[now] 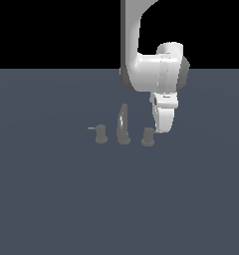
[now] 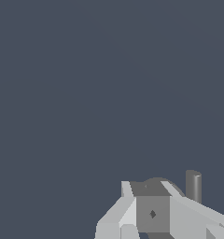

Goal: Turn on the faucet by rotating a designated handle.

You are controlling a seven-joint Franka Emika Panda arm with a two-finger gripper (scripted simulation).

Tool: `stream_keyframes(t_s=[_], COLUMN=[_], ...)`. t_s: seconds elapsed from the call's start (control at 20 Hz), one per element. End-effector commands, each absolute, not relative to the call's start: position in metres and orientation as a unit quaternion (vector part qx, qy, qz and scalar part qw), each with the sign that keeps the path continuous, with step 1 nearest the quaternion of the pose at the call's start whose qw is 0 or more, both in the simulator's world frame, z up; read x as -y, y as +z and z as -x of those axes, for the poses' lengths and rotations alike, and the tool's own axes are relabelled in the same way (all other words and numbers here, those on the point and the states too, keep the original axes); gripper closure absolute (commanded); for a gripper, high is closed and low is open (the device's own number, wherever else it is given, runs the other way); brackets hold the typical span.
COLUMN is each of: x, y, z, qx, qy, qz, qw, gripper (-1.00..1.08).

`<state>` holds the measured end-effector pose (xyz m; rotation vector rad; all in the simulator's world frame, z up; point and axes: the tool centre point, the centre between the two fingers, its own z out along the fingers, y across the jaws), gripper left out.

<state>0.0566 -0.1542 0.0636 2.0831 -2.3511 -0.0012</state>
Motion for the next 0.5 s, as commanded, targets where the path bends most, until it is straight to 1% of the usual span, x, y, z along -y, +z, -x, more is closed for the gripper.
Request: stream_keyframes(t_s=[0.0,0.15,0.2,0.25,0.45], x=[0.158,0.162,0.162,0.158,0.155], y=[0.064,0.064,0.064,0.064,0.064], z=[-0.049,-0.039,-0.039,-0.046,-0.034], qx=[0.749,0.749,0.749,0.747,0.747], qy=[0.0,0.0,0.0,0.003,0.002], qz=[-0.663,-0.663,-0.663,-0.665,-0.664], qw=[0.0,0.0,0.0,-0.003,-0.002], gripper=[1.08,1.08,1.08,1.08,1.08])
